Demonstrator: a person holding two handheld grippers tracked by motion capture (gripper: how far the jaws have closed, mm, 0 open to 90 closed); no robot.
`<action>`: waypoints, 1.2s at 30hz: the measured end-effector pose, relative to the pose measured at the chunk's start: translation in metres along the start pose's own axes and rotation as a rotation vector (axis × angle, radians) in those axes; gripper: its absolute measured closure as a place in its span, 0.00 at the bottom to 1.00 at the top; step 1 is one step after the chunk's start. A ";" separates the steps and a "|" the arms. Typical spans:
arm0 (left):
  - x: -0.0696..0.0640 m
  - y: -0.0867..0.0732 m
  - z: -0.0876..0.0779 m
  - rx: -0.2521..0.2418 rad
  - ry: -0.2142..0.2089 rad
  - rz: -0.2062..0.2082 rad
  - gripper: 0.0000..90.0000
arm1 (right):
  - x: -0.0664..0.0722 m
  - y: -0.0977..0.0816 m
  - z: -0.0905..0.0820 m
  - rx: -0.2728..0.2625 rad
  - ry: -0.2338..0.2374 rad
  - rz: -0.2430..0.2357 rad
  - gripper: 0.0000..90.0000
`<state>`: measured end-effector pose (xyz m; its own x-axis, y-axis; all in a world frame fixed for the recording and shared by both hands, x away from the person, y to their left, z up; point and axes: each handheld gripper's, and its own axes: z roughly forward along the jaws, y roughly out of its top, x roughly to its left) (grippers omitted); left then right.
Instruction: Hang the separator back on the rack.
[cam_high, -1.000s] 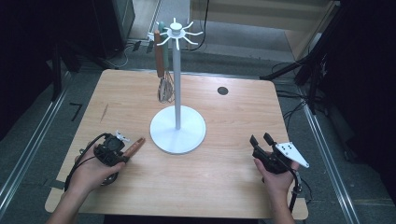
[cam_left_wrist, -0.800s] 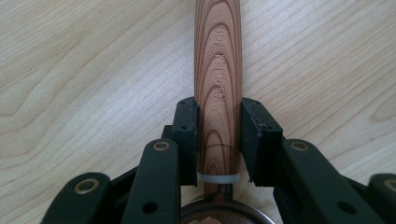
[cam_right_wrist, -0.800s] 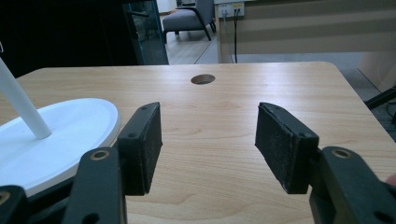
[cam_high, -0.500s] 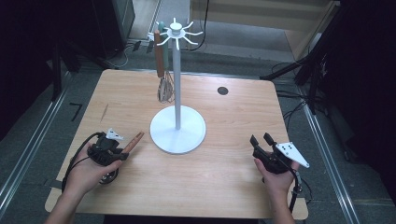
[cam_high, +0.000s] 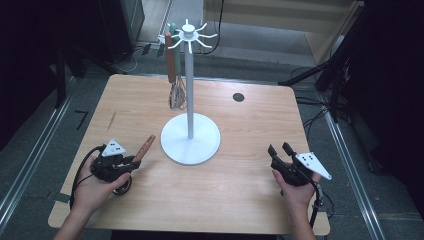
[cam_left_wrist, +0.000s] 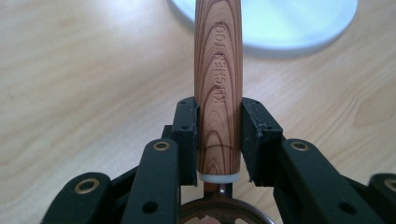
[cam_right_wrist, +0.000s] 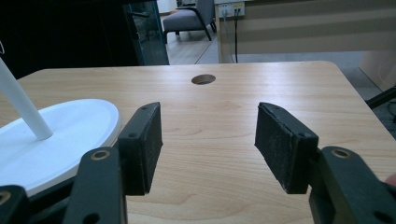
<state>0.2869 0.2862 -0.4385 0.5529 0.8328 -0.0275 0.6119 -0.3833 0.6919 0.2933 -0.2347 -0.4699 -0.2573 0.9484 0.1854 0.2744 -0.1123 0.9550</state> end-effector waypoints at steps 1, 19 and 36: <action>-0.001 0.000 -0.001 -0.018 -0.002 0.000 0.79 | 0.000 0.000 0.000 -0.001 0.000 -0.001 0.47; -0.025 0.020 -0.016 -0.290 -0.046 0.002 0.78 | 0.001 0.000 0.001 0.003 0.002 0.001 0.47; -0.029 0.055 -0.048 -0.517 -0.073 -0.032 0.78 | 0.000 -0.001 0.001 0.005 0.004 0.003 0.47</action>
<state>0.2773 0.2597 -0.3653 0.5879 0.8037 -0.0918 0.2797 -0.0955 0.9553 0.2943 -0.2342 -0.4709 -0.2599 0.9469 0.1894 0.2797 -0.1140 0.9533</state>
